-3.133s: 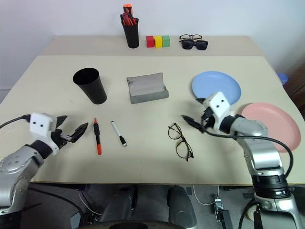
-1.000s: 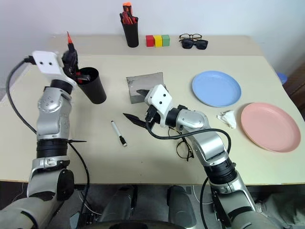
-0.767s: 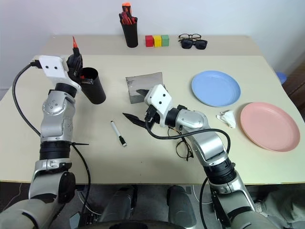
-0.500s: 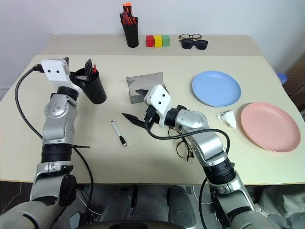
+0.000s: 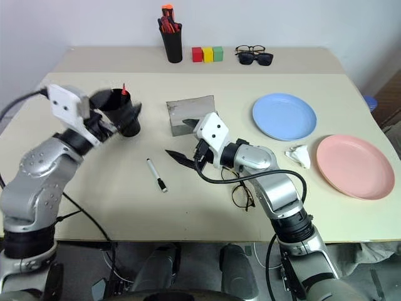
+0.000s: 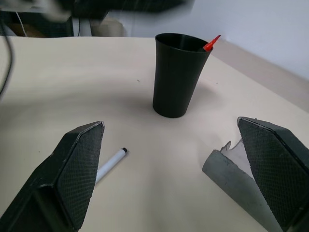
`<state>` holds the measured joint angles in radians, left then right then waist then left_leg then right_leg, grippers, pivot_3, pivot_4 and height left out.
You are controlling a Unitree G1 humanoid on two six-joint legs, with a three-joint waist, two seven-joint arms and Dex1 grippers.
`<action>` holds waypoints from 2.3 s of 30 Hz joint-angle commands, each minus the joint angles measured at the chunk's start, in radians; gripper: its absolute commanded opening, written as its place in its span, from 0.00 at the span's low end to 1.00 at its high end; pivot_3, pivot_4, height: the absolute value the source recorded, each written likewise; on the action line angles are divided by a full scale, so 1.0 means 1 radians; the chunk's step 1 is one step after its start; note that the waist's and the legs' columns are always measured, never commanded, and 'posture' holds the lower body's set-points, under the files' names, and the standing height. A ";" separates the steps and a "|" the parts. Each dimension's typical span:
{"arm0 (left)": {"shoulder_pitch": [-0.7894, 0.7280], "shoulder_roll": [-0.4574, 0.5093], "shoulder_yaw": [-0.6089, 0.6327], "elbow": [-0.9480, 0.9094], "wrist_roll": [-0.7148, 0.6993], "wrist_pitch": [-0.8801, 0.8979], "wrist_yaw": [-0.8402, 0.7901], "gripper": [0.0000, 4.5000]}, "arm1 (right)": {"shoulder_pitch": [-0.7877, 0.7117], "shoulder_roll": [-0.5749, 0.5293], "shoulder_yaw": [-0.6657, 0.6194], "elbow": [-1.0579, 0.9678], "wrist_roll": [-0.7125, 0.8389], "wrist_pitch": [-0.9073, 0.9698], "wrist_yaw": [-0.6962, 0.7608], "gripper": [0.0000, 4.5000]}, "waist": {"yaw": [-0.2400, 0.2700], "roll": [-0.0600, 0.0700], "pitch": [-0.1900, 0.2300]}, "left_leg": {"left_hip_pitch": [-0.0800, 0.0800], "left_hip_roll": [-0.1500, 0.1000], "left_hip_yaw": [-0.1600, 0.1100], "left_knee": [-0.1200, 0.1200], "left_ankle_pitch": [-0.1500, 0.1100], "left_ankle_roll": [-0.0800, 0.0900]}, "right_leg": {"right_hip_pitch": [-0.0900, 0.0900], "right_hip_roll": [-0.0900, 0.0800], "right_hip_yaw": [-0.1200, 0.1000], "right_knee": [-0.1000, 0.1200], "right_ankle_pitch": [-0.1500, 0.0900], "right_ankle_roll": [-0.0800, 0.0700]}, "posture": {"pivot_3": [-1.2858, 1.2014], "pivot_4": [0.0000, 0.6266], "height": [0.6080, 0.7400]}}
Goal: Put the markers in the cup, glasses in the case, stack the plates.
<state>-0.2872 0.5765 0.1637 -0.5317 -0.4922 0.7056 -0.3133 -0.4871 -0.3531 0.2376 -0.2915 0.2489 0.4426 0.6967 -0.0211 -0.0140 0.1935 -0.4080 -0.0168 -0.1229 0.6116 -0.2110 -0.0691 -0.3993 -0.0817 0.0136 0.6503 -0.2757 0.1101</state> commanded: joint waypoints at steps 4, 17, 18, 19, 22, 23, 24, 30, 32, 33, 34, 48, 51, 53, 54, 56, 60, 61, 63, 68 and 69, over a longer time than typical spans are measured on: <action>0.073 -0.055 -0.025 -0.163 -0.075 0.427 0.155 0.99 | -0.022 0.002 -0.011 -0.002 0.011 -0.027 0.026 1.00 | 0.000 0.000 0.000 | 0.000 0.001 0.001 0.000 0.000 0.000 | 0.000 0.001 0.001 0.000 0.000 0.000 | 0.52 0.24 1.00; -0.050 -0.319 -0.002 -0.084 -0.017 0.893 0.303 0.99 | -0.016 0.010 0.005 -0.004 0.007 -0.025 0.055 1.00 | 0.003 0.000 0.000 | 0.001 0.000 0.001 0.000 0.000 0.000 | 0.000 0.000 0.001 0.000 0.000 0.000 | 0.52 0.24 1.00; -0.054 -0.328 -0.004 -0.072 -0.010 0.903 0.301 0.99 | -0.013 0.011 0.007 -0.007 0.007 -0.024 0.054 1.00 | 0.003 0.000 0.000 | 0.001 0.000 0.001 0.000 0.000 0.000 | 0.000 0.000 0.001 0.000 0.000 0.000 | 0.52 0.24 1.00; -0.054 -0.331 -0.008 -0.062 -0.002 0.901 0.297 0.99 | -0.010 0.011 0.008 -0.010 0.006 -0.024 0.052 1.00 | 0.003 0.000 0.000 | 0.001 0.000 0.001 0.000 0.000 0.000 | 0.000 0.000 0.001 0.000 0.000 0.000 | 0.52 0.24 1.00; -0.059 -0.354 0.002 -0.023 0.033 0.891 0.303 0.80 | -0.005 0.015 0.008 -0.013 0.003 -0.025 0.045 1.00 | 0.004 0.001 -0.001 | 0.001 0.000 0.001 0.000 0.000 0.000 | 0.000 0.000 0.001 0.000 0.000 0.000 | 0.52 0.24 1.00; -0.063 -0.356 0.000 -0.016 0.042 0.891 0.301 0.70 | -0.003 0.015 0.007 -0.015 0.001 -0.024 0.043 1.00 | 0.004 0.001 -0.001 | 0.001 0.000 0.002 0.000 0.000 0.000 | 0.001 0.000 0.001 0.000 0.000 0.000 | 0.52 0.24 1.00; -0.064 -0.357 -0.002 -0.014 0.050 0.890 0.300 0.59 | -0.002 0.016 0.007 -0.017 0.001 -0.023 0.041 1.00 | 0.004 0.001 -0.002 | 0.002 0.000 0.002 0.000 0.000 0.000 | 0.001 0.000 0.001 0.000 0.000 0.000 | 0.52 0.24 1.00; -0.066 -0.348 -0.010 0.001 0.087 0.870 0.288 0.01 | 0.003 0.014 0.006 -0.024 0.000 -0.021 0.033 1.00 | 0.005 0.002 -0.003 | 0.003 0.000 0.002 0.000 0.000 0.000 | 0.002 0.000 0.001 -0.001 0.000 0.000 | 0.52 0.24 1.00; -0.069 -0.329 -0.019 0.004 0.101 0.851 0.284 0.01 | 0.005 0.013 0.007 -0.026 0.001 -0.020 0.032 1.00 | 0.002 0.002 -0.003 | 0.003 0.000 0.002 0.000 0.000 0.000 | 0.002 0.000 0.002 0.000 0.000 0.000 | 0.52 0.24 1.00; -0.070 -0.317 -0.024 0.004 0.106 0.831 0.279 0.01 | 0.005 0.013 0.007 -0.027 0.001 -0.020 0.032 1.00 | 0.002 0.002 -0.003 | 0.003 0.000 0.002 0.000 0.000 0.000 | 0.002 0.000 0.002 0.000 0.000 0.000 | 0.52 0.24 1.00; -0.072 -0.308 -0.025 0.001 0.105 0.799 0.267 0.01 | 0.006 0.013 0.008 -0.029 0.001 -0.019 0.033 1.00 | 0.002 0.002 -0.003 | 0.003 0.000 0.002 0.000 0.000 0.000 | 0.002 0.000 0.002 0.000 0.000 0.000 | 0.52 0.24 1.00; -0.098 -0.139 -0.029 -0.061 -0.001 0.529 -0.008 0.19 | -0.003 0.015 0.015 -0.017 -0.004 -0.028 0.049 1.00 | 0.004 0.001 -0.002 | 0.000 0.000 0.003 -0.001 0.000 0.000 | -0.001 0.000 0.002 -0.001 0.000 0.000 | 0.52 0.24 1.00; -0.111 -0.179 -0.075 -0.052 -0.014 0.612 0.020 0.51 | -0.002 0.016 0.016 -0.017 -0.005 -0.029 0.048 1.00 | 0.004 0.001 -0.002 | 0.000 0.000 0.003 0.000 0.000 0.000 | 0.000 0.000 0.002 -0.001 0.000 0.000 | 0.52 0.24 1.00; -0.132 -0.258 -0.083 -0.021 0.022 0.680 0.103 0.76 | -0.001 0.017 0.014 -0.018 -0.007 -0.029 0.043 1.00 | 0.004 0.001 -0.001 | 0.000 0.000 0.003 0.000 0.000 0.000 | 0.000 0.000 0.002 -0.001 0.000 0.000 | 0.52 0.24 1.00; -0.140 -0.287 -0.086 -0.011 0.038 0.701 0.134 0.89 | 0.000 0.018 0.013 -0.018 -0.008 -0.028 0.040 1.00 | 0.004 0.000 -0.001 | 0.000 0.000 0.003 0.000 0.000 0.000 | 0.000 0.000 0.002 -0.001 0.000 0.000 | 0.52 0.24 1.00; -0.158 -0.338 -0.090 -0.002 0.066 0.758 0.185 0.98 | 0.003 0.019 0.011 -0.020 -0.011 -0.027 0.034 1.00 | 0.003 0.000 -0.001 | 0.000 0.000 0.003 0.000 0.000 0.000 | 0.000 0.000 0.002 -0.001 0.000 0.000 | 0.52 0.24 1.00; -0.195 -0.425 -0.083 0.020 0.108 0.840 0.249 0.98 | 0.008 0.022 0.015 -0.027 -0.010 -0.022 0.025 1.00 | 0.001 0.000 -0.001 | 0.000 0.000 0.002 0.000 0.000 0.000 | -0.001 0.000 0.002 0.000 0.000 0.000 | 0.52 0.24 1.00; -0.208 -0.445 -0.082 0.036 0.119 0.854 0.260 0.98 | 0.008 0.022 0.014 -0.026 -0.010 -0.022 0.025 1.00 | 0.002 0.000 -0.001 | 0.000 0.000 0.002 0.000 0.000 0.000 | -0.001 0.000 0.002 0.000 0.000 0.000 | 0.52 0.24 1.00; -0.230 -0.487 -0.072 0.072 0.148 0.855 0.292 0.98 | 0.008 0.019 0.012 -0.022 -0.011 -0.025 0.025 1.00 | 0.003 0.000 -0.001 | 0.000 0.000 0.003 0.000 0.000 0.000 | -0.001 0.000 0.002 -0.001 0.000 0.000 | 0.52 0.24 1.00; -0.294 -0.590 -0.037 0.140 0.199 0.863 0.342 0.98 | 0.006 0.020 0.013 -0.017 -0.010 -0.026 0.026 1.00 | 0.005 0.000 -0.001 | 0.000 0.000 0.003 0.000 0.000 0.000 | 0.000 0.000 0.002 -0.001 0.000 0.001 | 0.52 0.24 1.00; -0.305 -0.607 -0.041 0.154 0.210 0.859 0.351 0.98 | 0.006 0.021 0.014 -0.016 -0.010 -0.026 0.026 1.00 | 0.005 0.000 -0.001 | 0.000 0.000 0.003 0.000 0.000 0.000 | 0.000 0.000 0.002 -0.001 0.000 0.001 | 0.52 0.24 1.00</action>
<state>-0.5724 -0.0160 0.1216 -0.3842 -0.2987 1.5652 0.0252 -0.4757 -0.3360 0.2526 -0.2742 0.2353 0.4325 0.7234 -0.0162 -0.0138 0.1923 -0.4077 -0.0167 -0.1203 0.6119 -0.2110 -0.0694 -0.3997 -0.0816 0.0157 0.6496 -0.2755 0.1107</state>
